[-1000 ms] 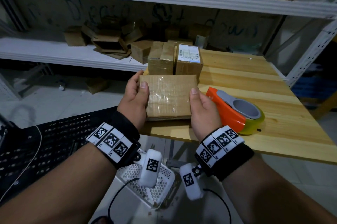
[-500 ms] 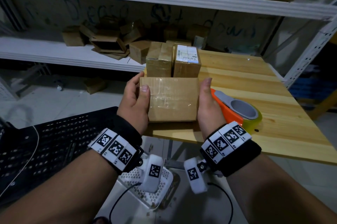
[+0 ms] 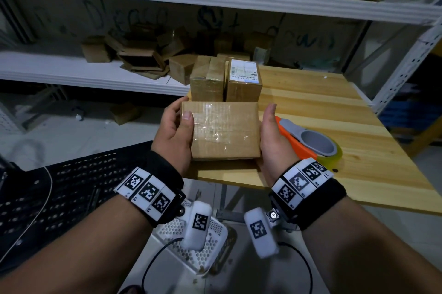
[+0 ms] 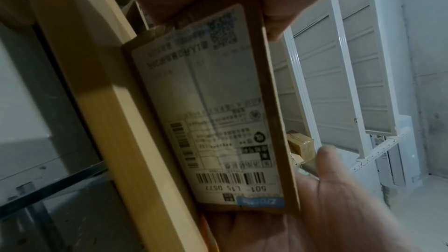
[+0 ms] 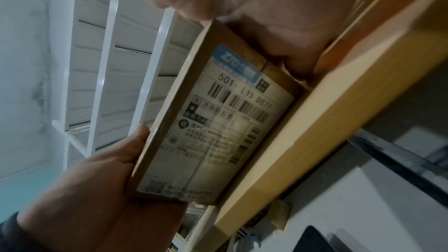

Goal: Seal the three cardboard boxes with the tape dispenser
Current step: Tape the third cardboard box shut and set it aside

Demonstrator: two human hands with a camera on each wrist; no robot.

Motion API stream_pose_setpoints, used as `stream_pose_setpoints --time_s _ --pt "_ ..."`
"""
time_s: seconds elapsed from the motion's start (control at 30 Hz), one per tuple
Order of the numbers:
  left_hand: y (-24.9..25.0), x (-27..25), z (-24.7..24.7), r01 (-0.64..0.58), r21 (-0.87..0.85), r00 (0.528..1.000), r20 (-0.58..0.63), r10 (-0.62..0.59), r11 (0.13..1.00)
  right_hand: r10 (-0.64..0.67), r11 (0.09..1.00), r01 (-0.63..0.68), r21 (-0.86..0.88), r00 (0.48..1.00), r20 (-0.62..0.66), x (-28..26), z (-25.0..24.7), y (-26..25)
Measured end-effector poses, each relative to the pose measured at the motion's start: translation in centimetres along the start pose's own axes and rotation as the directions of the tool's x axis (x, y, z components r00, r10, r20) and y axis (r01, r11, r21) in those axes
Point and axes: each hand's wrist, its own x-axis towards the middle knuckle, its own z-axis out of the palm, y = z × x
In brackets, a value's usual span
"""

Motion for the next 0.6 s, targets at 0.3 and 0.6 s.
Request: stream_pose_setpoints --time_s 0.3,0.6 --pt "0.5 -0.4 0.2 0.004 0.001 1.000 -0.003 -0.004 1.000 0.011 0.999 -0.015 -0.046 0.996 -0.092 0.8 0.0 0.8" --pt "1.6 -0.4 0.8 0.171 -0.155 0.982 -0.052 -0.181 0.973 -0.089 0.996 0.089 -0.027 0.996 0.023 -2.4 -0.9 -0.8"
